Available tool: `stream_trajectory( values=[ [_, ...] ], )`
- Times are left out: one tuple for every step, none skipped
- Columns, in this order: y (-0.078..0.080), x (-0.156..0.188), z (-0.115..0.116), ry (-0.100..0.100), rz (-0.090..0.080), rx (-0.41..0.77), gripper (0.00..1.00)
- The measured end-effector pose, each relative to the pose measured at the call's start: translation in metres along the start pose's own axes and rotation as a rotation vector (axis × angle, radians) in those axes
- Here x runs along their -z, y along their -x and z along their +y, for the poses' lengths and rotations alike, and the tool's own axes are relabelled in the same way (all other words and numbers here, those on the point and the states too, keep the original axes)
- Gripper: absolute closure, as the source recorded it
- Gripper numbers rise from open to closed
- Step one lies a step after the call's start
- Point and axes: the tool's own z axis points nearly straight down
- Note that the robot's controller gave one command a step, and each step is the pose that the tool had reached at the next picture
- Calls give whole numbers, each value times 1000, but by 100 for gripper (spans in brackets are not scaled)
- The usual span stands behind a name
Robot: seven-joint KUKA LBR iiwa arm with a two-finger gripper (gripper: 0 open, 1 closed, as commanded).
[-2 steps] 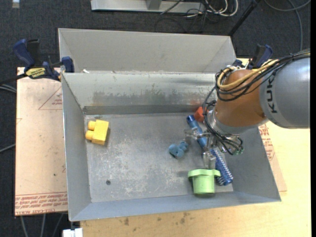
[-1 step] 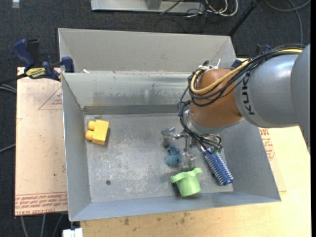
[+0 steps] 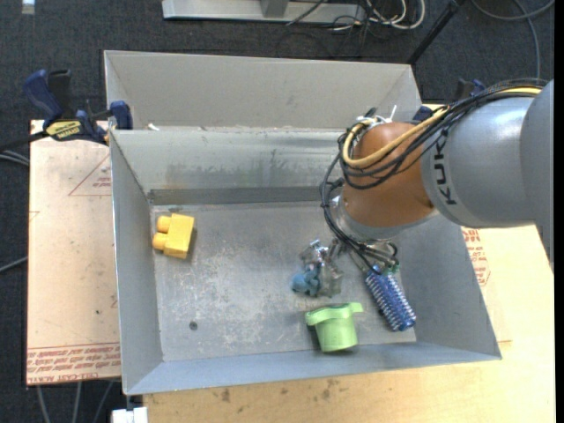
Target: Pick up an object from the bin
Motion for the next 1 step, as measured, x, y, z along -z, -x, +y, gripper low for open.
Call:
stream_trajectory(
  values=[
    [7, 133, -12, -6, -9, 31, 100]
  ],
)
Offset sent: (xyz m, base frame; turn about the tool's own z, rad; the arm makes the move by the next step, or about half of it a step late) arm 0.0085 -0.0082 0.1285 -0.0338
